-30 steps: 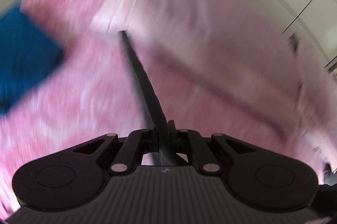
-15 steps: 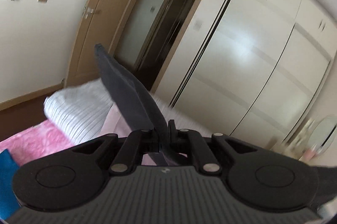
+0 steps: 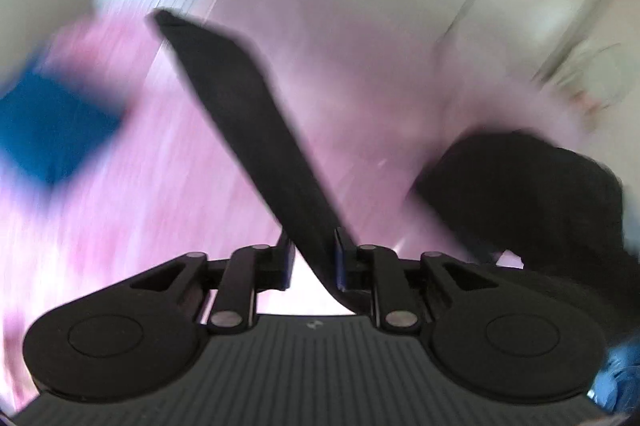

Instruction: Fold clothes

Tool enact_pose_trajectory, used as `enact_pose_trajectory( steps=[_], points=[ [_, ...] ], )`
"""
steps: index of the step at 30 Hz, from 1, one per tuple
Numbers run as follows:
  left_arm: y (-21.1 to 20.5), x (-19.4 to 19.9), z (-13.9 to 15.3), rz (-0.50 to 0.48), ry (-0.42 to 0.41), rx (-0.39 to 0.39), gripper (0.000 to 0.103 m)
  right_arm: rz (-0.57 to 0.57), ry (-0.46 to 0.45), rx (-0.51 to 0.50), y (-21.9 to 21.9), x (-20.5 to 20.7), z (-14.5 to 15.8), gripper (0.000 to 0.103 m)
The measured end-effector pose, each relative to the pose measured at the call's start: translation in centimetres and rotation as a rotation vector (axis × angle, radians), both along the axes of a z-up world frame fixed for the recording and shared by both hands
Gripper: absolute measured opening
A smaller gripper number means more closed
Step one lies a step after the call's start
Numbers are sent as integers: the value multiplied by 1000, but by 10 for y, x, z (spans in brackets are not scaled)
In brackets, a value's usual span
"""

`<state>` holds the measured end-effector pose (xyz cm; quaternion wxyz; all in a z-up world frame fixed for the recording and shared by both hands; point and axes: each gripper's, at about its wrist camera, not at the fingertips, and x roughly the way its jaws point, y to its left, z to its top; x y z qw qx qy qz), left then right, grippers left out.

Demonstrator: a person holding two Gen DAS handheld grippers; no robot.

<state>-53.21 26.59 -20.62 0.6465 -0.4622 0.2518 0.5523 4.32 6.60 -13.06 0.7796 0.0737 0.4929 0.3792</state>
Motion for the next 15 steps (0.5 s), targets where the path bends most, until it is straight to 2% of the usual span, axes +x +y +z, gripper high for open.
enact_pose_trajectory(
  steps=[1,2,3,5,9,15],
  points=[
    [-13,-3,-22,40,12,-71,16,-72,73,-132,-19,6,-46,23],
    [-24,-7,-42,78,23,-135,16,-124,124,-206,-38,7,-82,24],
    [-35,-11,-61,116,34,-199,16,-144,164,-238,-51,6,-107,24],
    [-46,-20,-80,169,71,-243,17,-174,241,-292,-76,3,-153,24],
    [-46,-31,-92,243,135,-182,29,-184,297,-254,-94,3,-197,26],
    [-16,-44,-118,337,116,-126,32,-154,279,-220,-90,30,-220,29]
  ],
)
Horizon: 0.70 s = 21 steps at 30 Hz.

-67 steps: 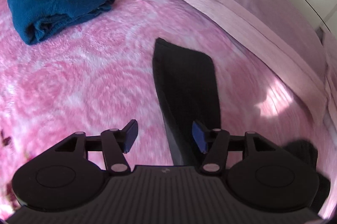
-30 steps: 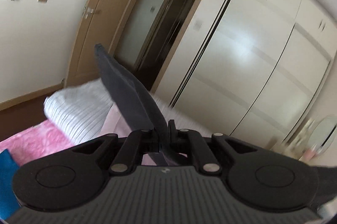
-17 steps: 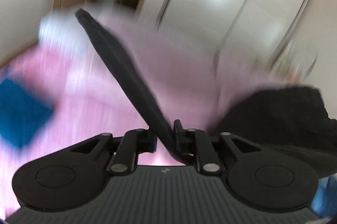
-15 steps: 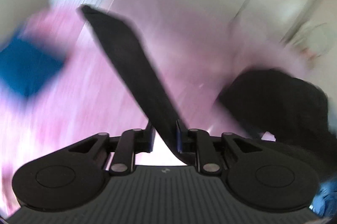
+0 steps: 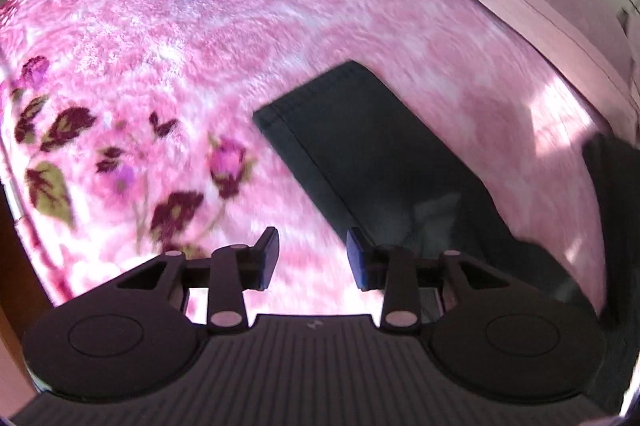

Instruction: Fold clothes

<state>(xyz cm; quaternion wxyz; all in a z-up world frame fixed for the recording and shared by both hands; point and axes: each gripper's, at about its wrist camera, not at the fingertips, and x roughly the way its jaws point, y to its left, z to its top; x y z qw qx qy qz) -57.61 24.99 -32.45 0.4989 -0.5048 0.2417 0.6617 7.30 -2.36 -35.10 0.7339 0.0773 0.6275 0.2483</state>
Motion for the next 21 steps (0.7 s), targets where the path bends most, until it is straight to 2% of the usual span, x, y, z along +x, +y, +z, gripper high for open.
enact_pose_trajectory(
  steps=[2,4,13,15,16,17,18,19,21],
  points=[
    [12,-5,-15,31,-14,14,33,-2,-4,18,-11,6,-6,34],
    [23,-11,-25,72,-28,21,33,-18,-11,32,-15,14,-15,46],
    [66,-30,-57,136,-53,-9,32,-46,-16,87,-9,22,-37,46],
    [67,-27,-56,96,-38,10,13,-81,-6,101,-7,25,-43,46],
    [66,-26,-54,57,-33,27,7,-100,-1,108,-6,27,-46,46],
    [64,-24,-48,23,-14,50,6,-118,5,115,-5,29,-49,46],
    [59,-23,-42,1,-4,77,6,-116,4,103,-1,30,-50,37],
    [50,-23,-30,-19,3,128,6,-87,-8,94,3,30,-48,5],
    [28,-24,-5,-61,15,242,6,-26,-47,81,8,29,-37,4]
  ],
)
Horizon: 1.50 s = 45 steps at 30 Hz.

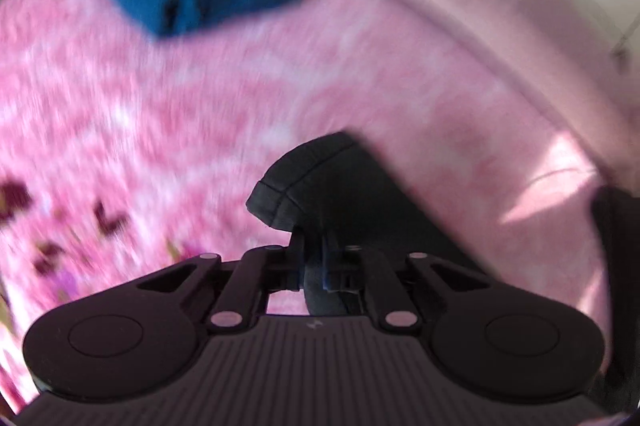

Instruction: Fold clothes

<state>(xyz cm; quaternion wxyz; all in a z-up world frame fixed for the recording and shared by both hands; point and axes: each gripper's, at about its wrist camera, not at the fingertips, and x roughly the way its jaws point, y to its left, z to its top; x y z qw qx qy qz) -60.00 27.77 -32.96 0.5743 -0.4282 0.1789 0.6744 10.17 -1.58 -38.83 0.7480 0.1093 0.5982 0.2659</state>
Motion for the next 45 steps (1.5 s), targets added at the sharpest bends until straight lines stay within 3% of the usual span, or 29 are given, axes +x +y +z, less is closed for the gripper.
enact_pose_trajectory(
  steps=[2,3,5,7,9,11,13,14,15,16,17,21,24,27,29,31,32,36,39,45],
  points=[
    [-22,-6,10,-25,48,41,8,39,-41,20,-6,-3,18,3],
    [-29,-11,-1,-20,56,-14,9,50,-50,48,-13,-3,27,3],
    [-39,-20,-24,9,56,-126,11,80,-68,8,-20,-4,24,3],
    [-45,-24,-41,52,44,-185,12,99,-54,-46,-24,-3,14,4],
    [-45,-25,-39,72,22,-179,16,78,-4,-58,-25,-1,4,6],
    [-42,-25,-37,80,-7,-174,25,38,22,-18,-27,1,5,19],
    [-38,-27,-43,90,-16,-196,24,30,11,-14,-25,1,6,51],
    [-37,-27,-45,97,-14,-201,18,22,1,-18,-24,1,5,51],
    [-36,-26,-44,91,-1,-200,15,18,5,-27,-23,1,3,51],
    [-34,-24,-44,83,14,-198,7,18,10,-41,-20,0,2,22],
    [-35,-21,-39,65,28,-186,7,18,13,-56,-17,-1,2,2],
    [-48,-19,-19,11,60,-138,8,101,-118,-89,-13,-11,26,2],
    [-57,-19,-25,-25,95,-183,9,85,-129,-76,-30,-9,42,2],
    [-57,-8,-37,-56,186,-247,14,65,-68,-119,-35,-5,24,2],
    [-53,-2,-32,-73,225,-266,16,60,-41,-159,-33,-3,17,10],
    [-56,3,-20,-114,251,-275,19,109,-91,-236,-28,-6,27,58],
    [-60,6,-13,-139,258,-272,18,132,-132,-276,-28,-9,34,63],
    [-67,28,17,-215,236,-233,17,163,-301,-385,-28,-12,65,63],
    [-46,65,23,-275,131,-167,18,140,-309,-316,-14,1,74,63],
    [30,175,-2,-423,-36,-95,20,191,-225,-176,66,28,48,63]
  ],
)
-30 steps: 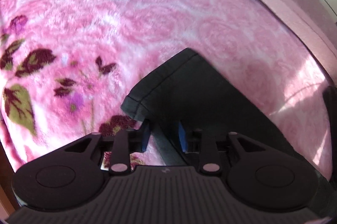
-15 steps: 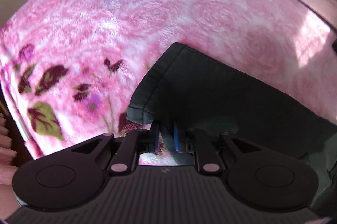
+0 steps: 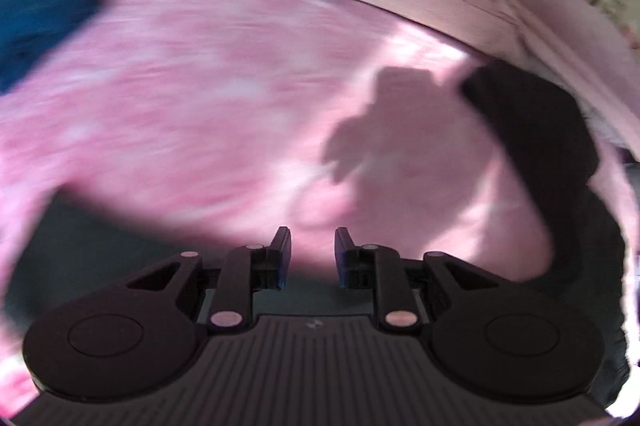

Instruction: Fold clothes

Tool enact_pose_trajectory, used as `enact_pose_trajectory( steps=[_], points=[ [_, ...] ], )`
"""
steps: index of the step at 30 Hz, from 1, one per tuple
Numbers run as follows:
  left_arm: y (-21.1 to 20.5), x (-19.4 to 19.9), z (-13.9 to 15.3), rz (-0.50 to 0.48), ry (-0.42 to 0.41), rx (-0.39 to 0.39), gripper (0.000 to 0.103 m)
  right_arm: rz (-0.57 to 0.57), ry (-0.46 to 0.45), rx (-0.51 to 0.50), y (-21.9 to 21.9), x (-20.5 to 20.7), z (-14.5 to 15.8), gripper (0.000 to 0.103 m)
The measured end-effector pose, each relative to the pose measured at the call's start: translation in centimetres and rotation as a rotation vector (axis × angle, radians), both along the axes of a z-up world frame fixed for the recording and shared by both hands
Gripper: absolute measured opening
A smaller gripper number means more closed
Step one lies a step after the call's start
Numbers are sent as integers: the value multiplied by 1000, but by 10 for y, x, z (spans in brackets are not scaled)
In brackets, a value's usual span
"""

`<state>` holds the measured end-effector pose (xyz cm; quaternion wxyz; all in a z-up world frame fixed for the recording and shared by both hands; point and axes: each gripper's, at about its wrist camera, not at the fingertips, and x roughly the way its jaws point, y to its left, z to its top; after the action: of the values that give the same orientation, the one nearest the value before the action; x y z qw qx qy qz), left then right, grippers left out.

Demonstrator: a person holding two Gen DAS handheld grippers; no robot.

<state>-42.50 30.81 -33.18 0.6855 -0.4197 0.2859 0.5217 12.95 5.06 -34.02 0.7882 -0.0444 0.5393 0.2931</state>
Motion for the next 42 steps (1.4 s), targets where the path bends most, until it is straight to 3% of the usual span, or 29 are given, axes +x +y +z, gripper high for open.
enact_pose_trajectory(
  steps=[2,6,14,20,24,25,26,28,31,36,37,39,42],
  points=[
    [29,38,-12,-35,-40,6,25,42,-9,0,30,5,-6,63],
    [83,103,-37,-61,-56,14,26,91,-2,10,71,20,-17,63],
    [171,191,-75,-126,7,82,24,58,70,-14,96,52,-50,63],
    [202,214,-94,-170,-33,148,24,53,53,-49,111,57,-69,63],
    [209,212,-99,-150,-207,156,24,21,80,-30,113,62,-77,72],
    [210,214,-99,-152,-216,158,21,17,84,-27,114,63,-79,74],
    [211,216,-99,-155,-217,159,9,18,82,-28,115,63,-80,75],
    [212,221,-98,-162,-220,162,4,24,76,-33,118,61,-81,79],
    [190,230,-56,-225,-134,308,4,38,64,-50,124,59,-82,82],
    [128,207,69,-253,100,673,6,56,65,-75,129,59,-82,83],
    [114,203,91,-283,164,733,6,58,68,-76,129,59,-82,83],
    [75,207,116,-385,392,887,6,68,73,-80,130,59,-82,85],
    [60,206,102,-467,540,773,8,87,66,-101,135,57,-83,88]
  ],
)
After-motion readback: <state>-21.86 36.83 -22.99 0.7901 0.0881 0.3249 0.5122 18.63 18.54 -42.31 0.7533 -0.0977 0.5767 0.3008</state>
